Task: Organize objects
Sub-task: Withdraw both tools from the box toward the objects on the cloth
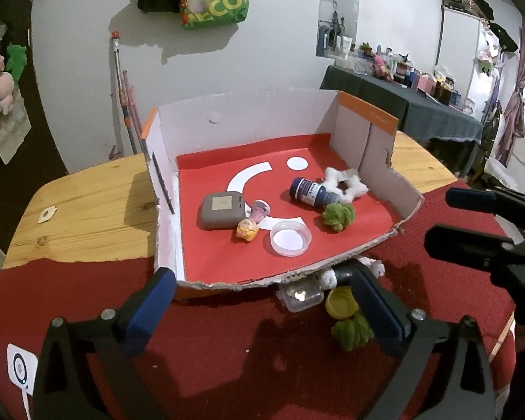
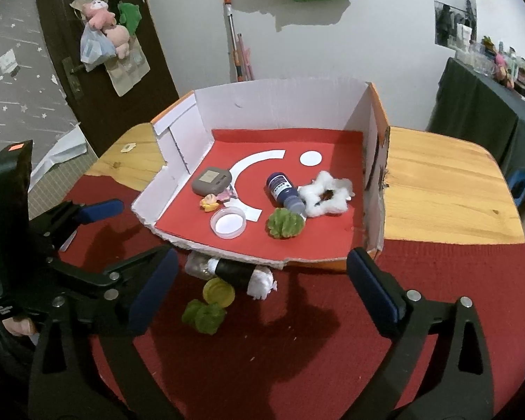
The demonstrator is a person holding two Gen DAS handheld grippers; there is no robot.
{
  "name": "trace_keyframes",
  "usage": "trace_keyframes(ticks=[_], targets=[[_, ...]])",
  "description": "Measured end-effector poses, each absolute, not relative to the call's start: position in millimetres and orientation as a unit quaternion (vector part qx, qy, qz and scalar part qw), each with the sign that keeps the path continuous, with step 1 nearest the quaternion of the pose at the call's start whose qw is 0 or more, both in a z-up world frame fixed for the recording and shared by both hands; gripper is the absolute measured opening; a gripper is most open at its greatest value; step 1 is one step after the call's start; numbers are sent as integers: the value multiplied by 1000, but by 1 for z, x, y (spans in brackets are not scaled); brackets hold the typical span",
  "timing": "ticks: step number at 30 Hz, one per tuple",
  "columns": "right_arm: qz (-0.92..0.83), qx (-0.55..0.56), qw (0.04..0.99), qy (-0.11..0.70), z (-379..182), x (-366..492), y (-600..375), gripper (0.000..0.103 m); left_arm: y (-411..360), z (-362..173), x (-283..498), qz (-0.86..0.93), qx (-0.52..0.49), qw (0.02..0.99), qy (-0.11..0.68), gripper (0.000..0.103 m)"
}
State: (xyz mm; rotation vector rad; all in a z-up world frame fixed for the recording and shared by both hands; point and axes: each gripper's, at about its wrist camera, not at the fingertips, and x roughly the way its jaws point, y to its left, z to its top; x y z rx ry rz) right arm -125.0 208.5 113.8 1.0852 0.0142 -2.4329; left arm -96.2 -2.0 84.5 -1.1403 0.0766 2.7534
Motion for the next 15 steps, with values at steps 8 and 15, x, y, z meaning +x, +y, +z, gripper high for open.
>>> trace_keyframes(ticks=[8, 15], targets=[[-893, 383, 236, 5, 122, -106, 212, 103, 0, 87, -81, 924, -374, 79, 29, 103], [-896, 378, 232, 4, 124, -92, 216, 103, 1, 86, -73, 924, -374, 79, 30, 103]])
